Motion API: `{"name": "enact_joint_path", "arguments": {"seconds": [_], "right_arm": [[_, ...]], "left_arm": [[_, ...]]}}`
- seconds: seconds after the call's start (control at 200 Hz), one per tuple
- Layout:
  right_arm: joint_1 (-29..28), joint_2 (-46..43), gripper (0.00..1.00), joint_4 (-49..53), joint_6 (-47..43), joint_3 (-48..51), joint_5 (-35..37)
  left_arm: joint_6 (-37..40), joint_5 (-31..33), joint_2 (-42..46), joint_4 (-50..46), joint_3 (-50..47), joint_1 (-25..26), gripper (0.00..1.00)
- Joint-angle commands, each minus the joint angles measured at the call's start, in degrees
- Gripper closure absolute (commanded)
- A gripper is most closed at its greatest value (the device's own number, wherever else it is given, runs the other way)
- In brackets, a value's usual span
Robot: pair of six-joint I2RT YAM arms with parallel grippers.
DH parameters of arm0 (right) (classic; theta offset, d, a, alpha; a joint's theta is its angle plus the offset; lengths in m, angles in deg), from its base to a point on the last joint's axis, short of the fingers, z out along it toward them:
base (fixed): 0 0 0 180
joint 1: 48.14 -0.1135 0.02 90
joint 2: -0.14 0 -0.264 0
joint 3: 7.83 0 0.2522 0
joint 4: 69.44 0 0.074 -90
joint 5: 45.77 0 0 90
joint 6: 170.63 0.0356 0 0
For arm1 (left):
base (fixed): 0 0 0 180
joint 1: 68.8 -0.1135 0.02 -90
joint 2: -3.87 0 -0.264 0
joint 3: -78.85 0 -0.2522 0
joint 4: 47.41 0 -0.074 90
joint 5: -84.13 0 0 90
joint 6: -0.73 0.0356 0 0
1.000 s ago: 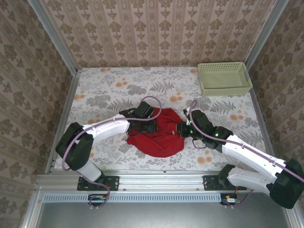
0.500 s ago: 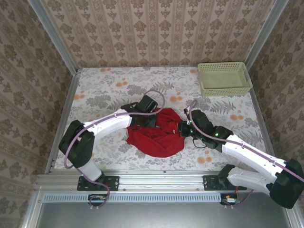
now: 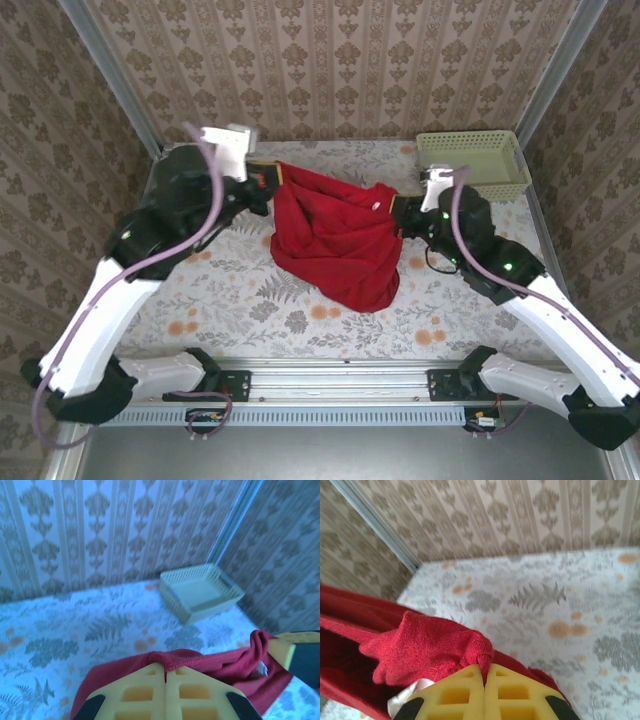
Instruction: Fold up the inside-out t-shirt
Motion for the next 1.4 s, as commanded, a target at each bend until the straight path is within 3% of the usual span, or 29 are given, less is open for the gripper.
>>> {"name": "enact_joint_path", "arguments": {"seconds": [0.0,0.115,0.265,0.355,0.515,0.59,0.72,0.82,0.875,0.98,1.11,1.3,1.395], "right_arm": [[0.54,-0.28,1.00,2.19,-2.93,-2.22,-0.39],[2.31,4.77,1.00,1.18,-2.80,-1.13,-1.92],[9.63,18.13,1.00,-1.50,-1.25,-2.23,-7.59],[12.03,27.30,1.00,-1.21,-1.78,-5.55,-7.58],[11.73,35.69,0.51,4.49,-3.21,-10.50,-2.18],[9.55,33.67,0.36,3.26,-4.43,-8.20,-1.51],[3.53,29.31,0.27,1.35,-5.23,-3.80,-1.92],[-0.49,30.57,0.25,0.51,-5.91,-3.54,-4.44],[-1.58,33.39,0.25,0.35,-5.84,-5.14,-7.11],[-2.11,40.01,0.28,0.17,-5.04,-9.02,-9.37],[-2.29,47.76,0.34,1.22,-4.71,-14.40,-12.57],[-2.75,54.75,0.34,1.23,-4.10,-18.64,-16.09],[-2.62,57.32,0.42,2.86,-3.80,-20.62,-15.07]], "left_arm": [[0.06,-3.85,-0.42,-0.97,-3.78,-3.05,1.00],[-3.30,-7.70,-2.54,-1.17,-9.83,-8.62,1.00],[-6.36,-17.46,-11.48,0.12,-15.55,-19.18,1.00],[-5.39,-19.35,-18.09,1.44,-15.08,-20.11,1.00],[-6.44,-23.63,-26.33,5.72,-13.52,-19.43,0.99],[-6.38,-24.08,-29.55,6.52,-12.39,-19.05,0.93],[-7.68,-18.92,-30.35,4.14,-12.98,-19.03,0.60],[-9.52,-11.81,-22.88,6.14,-20.82,-18.06,0.39],[-10.99,-9.02,-17.29,8.04,-26.33,-17.88,0.34],[-14.02,-9.43,-9.25,10.76,-35.30,-14.03,0.33],[-17.92,-12.31,-5.99,15.14,-42.65,-8.62,0.36],[-22.15,-13.25,-8.81,23.41,-48.20,-2.18,0.37],[-23.86,-14.64,-11.82,29.03,-50.11,-1.12,0.37]]}}
